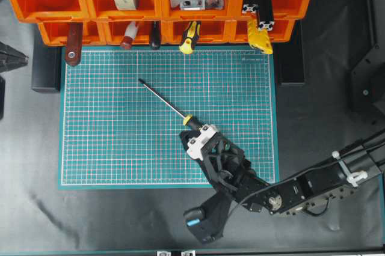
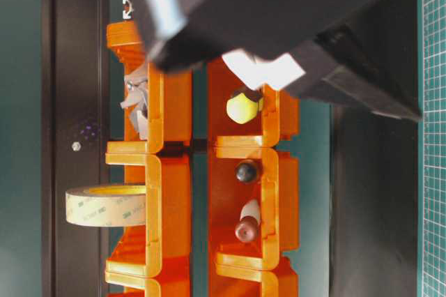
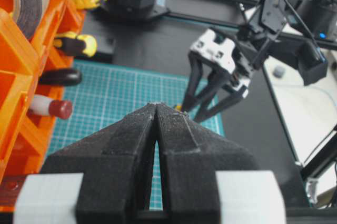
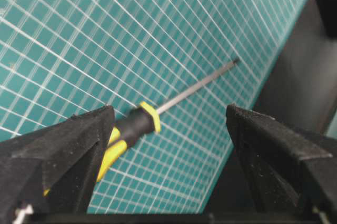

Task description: Pick screwdriver from container rack with right arm.

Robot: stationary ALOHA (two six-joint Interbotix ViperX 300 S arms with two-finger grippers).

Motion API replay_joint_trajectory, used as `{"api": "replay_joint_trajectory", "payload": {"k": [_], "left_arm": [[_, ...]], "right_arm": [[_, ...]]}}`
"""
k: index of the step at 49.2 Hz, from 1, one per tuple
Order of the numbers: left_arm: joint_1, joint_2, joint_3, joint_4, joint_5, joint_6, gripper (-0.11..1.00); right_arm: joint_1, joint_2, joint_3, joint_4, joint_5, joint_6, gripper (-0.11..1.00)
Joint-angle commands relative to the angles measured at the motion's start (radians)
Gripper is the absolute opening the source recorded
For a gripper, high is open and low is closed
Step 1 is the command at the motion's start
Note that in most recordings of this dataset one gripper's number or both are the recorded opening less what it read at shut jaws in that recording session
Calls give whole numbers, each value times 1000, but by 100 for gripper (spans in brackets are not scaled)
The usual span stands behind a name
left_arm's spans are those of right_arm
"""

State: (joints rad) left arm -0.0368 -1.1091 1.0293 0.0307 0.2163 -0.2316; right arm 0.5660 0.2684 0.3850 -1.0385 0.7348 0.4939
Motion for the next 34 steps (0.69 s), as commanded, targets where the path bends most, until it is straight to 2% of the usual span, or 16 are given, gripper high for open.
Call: {"api": "replay_joint_trajectory", "payload": {"k": [1,10,20,28,34], "left_arm": [[-2,6,-26,2,-3,-2,0],[-2,6,-26,2,-2,-2,0],[-2,6,-25,3,2,-2,0],[-2,3,-25,3,2,-2,0],[-2,-3,-25,2,2,-2,0]], "right_arm": [[2,-64,-31,-2,60,77,82],[5,-163,-14,-6,132,242,82],[6,-268,54,-9,104,410,82],[8,-344,110,-8,61,503,82],[14,-377,140,-5,51,548,82]]}}
